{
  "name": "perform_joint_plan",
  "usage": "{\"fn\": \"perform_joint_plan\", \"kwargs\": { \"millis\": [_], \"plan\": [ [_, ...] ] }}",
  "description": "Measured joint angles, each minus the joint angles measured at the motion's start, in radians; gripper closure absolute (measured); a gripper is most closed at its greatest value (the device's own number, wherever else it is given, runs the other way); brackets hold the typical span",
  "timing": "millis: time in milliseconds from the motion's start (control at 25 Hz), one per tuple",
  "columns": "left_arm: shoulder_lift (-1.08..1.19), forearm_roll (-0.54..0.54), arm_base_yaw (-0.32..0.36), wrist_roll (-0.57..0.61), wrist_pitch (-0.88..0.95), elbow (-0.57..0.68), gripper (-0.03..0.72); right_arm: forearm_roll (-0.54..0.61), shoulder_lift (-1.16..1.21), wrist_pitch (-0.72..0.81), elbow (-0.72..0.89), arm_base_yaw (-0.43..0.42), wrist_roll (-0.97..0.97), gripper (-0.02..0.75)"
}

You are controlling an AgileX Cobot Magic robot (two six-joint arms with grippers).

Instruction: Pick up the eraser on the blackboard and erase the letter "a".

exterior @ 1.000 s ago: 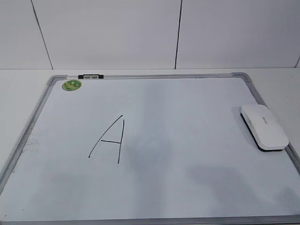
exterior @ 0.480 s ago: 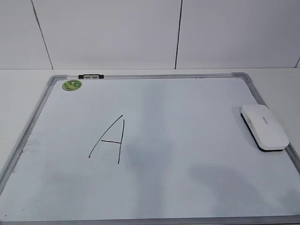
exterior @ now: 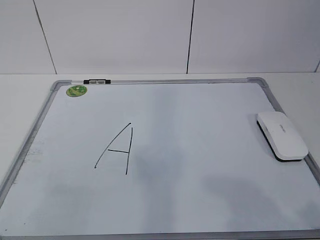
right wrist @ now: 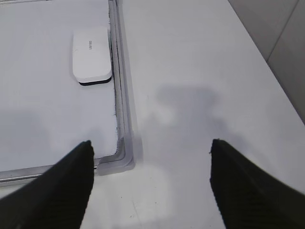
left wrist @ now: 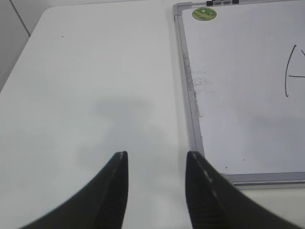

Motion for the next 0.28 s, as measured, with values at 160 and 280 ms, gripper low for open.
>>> {"fn": "perform_joint_plan", "kwargs": {
  "millis": [160,280],
  "plan": [
    [0.000,0.000,0.000,0.000,0.000,0.000,0.388,0.000,0.000,0.000,0.000,0.000,0.000,0.162],
    [0.000,0.000,0.000,0.000,0.000,0.000,0.388,-0.002,0.000,0.000,0.000,0.000,0.000,0.162]
  ]
}}
